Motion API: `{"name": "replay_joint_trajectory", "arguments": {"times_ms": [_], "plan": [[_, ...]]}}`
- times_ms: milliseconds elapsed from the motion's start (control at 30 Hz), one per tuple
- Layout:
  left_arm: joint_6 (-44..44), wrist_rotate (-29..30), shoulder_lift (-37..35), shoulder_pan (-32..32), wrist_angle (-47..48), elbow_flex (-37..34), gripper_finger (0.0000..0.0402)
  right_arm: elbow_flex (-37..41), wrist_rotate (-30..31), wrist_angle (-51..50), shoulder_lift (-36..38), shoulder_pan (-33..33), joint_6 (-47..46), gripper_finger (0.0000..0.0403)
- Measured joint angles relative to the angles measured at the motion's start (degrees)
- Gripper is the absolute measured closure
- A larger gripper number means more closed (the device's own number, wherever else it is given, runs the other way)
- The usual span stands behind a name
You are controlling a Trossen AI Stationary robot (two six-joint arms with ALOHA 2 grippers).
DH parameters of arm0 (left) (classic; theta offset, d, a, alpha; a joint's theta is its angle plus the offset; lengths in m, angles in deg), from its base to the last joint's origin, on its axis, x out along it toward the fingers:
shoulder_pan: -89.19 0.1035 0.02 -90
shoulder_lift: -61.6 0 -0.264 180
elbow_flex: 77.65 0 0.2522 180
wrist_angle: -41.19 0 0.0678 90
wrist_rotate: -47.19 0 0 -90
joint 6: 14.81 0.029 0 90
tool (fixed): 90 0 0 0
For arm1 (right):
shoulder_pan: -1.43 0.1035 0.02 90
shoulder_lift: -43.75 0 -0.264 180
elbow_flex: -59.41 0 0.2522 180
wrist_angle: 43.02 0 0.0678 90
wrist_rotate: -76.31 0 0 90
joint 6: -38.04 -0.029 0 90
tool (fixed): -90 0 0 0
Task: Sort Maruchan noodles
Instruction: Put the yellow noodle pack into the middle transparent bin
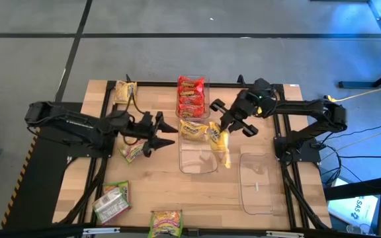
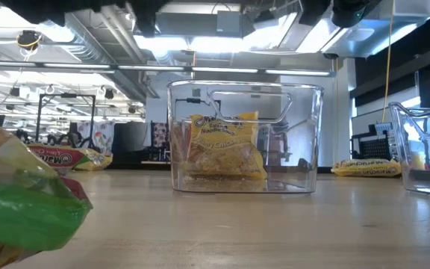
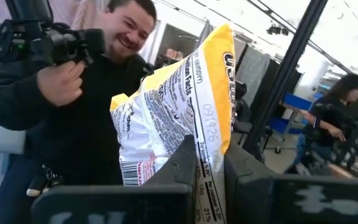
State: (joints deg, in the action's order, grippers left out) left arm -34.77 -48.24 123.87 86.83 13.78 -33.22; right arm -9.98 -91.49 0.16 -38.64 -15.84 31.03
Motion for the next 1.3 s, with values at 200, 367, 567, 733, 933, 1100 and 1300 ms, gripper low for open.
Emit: {"name": "replay_joint_trajectory", "arguments": {"times_ms": [200,367,567,733,933,1100,1300], "plan": [[-4.9,-1.98,8.1,3.24,-10.61,-0.02,0.0168,-1.81,0.63,-0.08,0.0,0.02,1.66,0.0389],[-9.38,-4.1,15.93,5.89,-22.21,0.54,0.0168,-2.24,2.28,-1.09,-0.09,0.0,4.49,0.0389],[-11.95,-10.83,25.42,6.74,-23.39,9.42,0.0168,-2.22,4.66,-2.25,-1.4,0.0,6.27,0.0389],[-13.13,-15.62,32.3,6.25,-23.41,17.23,0.0168,-2.18,-1.39,-2.79,-1.94,0.05,5.99,0.0389],[-14.05,-14.76,36.11,6.37,-23.38,20.4,0.0168,-2.2,-0.86,-2.65,-1.75,0.04,5.83,0.0389],[-12.82,-17.85,36.49,6.41,-25.59,22.27,0.0168,-2.2,0.18,-2.54,-1.87,0.04,5.88,0.0389],[-11.77,-23.49,36.47,5.64,-24.27,25.81,0.0168,-2.2,2.8,-2.82,-1.88,0.09,7.25,0.0389]]}}
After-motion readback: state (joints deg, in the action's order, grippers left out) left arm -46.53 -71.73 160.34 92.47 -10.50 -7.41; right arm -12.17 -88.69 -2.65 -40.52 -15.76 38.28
